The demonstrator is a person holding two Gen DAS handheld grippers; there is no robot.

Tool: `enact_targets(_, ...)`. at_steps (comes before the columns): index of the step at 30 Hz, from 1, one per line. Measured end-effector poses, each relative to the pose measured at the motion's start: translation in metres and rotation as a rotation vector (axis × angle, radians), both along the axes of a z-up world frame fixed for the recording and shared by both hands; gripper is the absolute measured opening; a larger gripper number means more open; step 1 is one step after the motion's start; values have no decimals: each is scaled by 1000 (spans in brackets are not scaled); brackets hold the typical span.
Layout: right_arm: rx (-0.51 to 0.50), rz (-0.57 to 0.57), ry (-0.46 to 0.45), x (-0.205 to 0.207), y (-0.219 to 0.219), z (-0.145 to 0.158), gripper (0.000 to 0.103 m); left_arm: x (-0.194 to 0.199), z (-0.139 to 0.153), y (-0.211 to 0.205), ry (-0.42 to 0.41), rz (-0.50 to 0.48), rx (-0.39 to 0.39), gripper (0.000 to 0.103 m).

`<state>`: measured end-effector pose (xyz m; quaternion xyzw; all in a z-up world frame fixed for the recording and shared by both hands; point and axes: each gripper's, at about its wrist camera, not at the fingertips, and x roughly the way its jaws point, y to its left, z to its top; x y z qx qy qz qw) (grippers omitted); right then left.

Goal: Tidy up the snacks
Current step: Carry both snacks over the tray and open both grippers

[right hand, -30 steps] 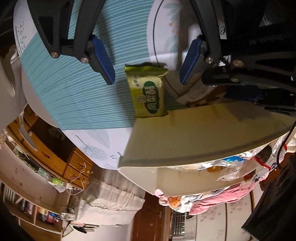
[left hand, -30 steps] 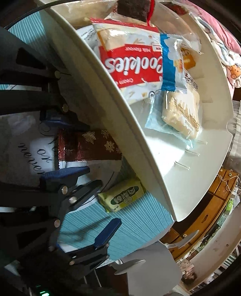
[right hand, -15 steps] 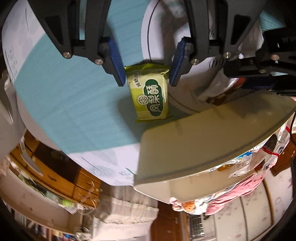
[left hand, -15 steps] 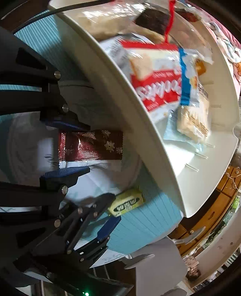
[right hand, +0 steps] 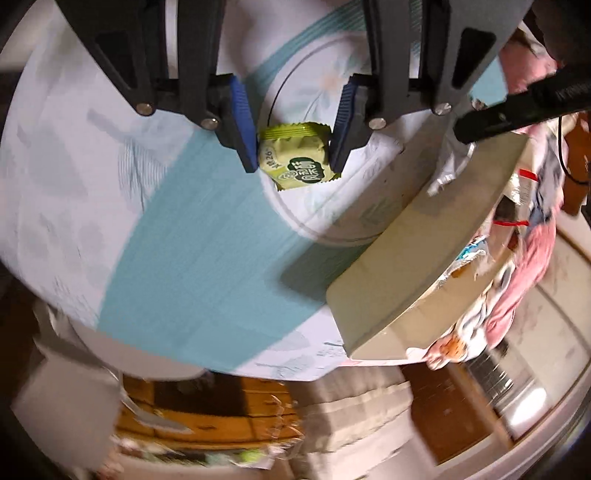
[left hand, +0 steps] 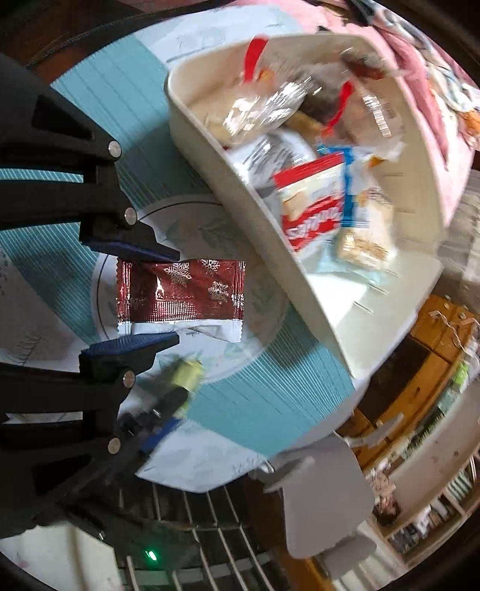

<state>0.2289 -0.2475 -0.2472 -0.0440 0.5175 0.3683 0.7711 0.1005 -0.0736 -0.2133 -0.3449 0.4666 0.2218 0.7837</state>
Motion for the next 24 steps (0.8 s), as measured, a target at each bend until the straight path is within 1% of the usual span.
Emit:
enact_targets(3, 5, -20, 37, -15, -5, 7, 39, -13, 24, -1, -39, -32, 34, 35)
enact_targets(7, 22, -40, 36, -35, -9, 24, 39, -30, 45, 2, -75, -74, 41, 35)
enact_targets(14, 71, -64, 24, -70, -7, 55, 39, -53, 74, 19, -109, -72, 80, 35)
enact_targets(18, 102, -65, 38, -92, 5, 66, 39, -58, 94, 36, -136, -78, 105, 35)
enact_targets(21, 113, -63, 43, -109, 16, 74, 39, -59, 109, 51, -167, -112, 114, 35)
enact_targets(24, 118, -70, 33, -124, 28, 83, 39, -56, 121, 70, -197, -154, 102, 35)
